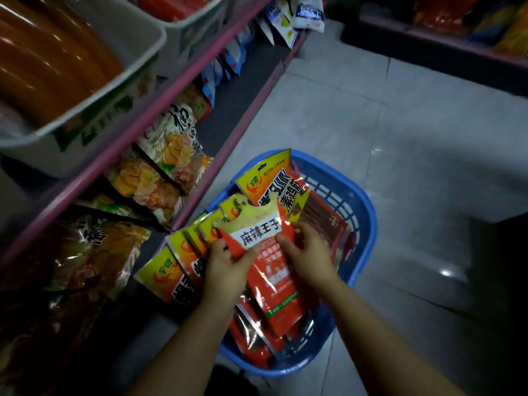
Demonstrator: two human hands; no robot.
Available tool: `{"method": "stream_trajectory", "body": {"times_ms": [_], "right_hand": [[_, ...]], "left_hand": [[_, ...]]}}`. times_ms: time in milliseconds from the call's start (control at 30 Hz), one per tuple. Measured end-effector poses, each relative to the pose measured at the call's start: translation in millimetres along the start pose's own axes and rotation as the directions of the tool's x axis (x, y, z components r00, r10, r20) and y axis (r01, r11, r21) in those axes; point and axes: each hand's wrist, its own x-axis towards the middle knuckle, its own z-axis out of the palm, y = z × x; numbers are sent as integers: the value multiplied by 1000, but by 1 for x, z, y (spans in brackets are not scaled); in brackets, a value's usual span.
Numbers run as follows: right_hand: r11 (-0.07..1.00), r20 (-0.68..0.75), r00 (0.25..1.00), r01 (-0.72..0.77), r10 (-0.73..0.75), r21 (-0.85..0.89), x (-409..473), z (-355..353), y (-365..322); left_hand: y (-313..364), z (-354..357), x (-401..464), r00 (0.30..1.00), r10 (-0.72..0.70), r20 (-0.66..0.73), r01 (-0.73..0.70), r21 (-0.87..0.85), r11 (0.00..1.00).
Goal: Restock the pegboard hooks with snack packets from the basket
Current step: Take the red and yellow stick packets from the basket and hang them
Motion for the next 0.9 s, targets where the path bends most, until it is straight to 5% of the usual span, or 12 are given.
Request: {"method": "stream_trajectory", "body": {"times_ms": [133, 267, 433, 633, 733, 833, 900], "right_hand": [[997, 61, 996, 60, -63, 54, 6, 6, -16], [972, -57, 977, 194, -203, -135, 54, -11, -38], [677, 71, 917, 340, -392, -652, 132, -8, -75], [411, 178, 872, 384, -456, -827, 170, -16, -76], [528, 147, 850, 439, -505, -726, 160, -18, -72], [791, 206, 871, 492, -446, -365, 123, -28, -82], [826, 278, 836, 531, -474, -188, 90, -38, -96]], "left_hand": [[3, -9, 7, 980, 27, -196, -58, -153, 986], [6, -36, 13, 970, 58, -238, -102, -180, 978], [6, -65, 16, 946, 82, -312, -136, -155, 979], [13, -83, 17, 945, 90, -315, -146, -160, 976], [19, -85, 11, 941, 126, -313, -186, -169, 968], [28, -87, -4, 940, 166, -297, -223, -167, 961], [39, -90, -21, 928, 239, -287, -285, -131, 949]]}}
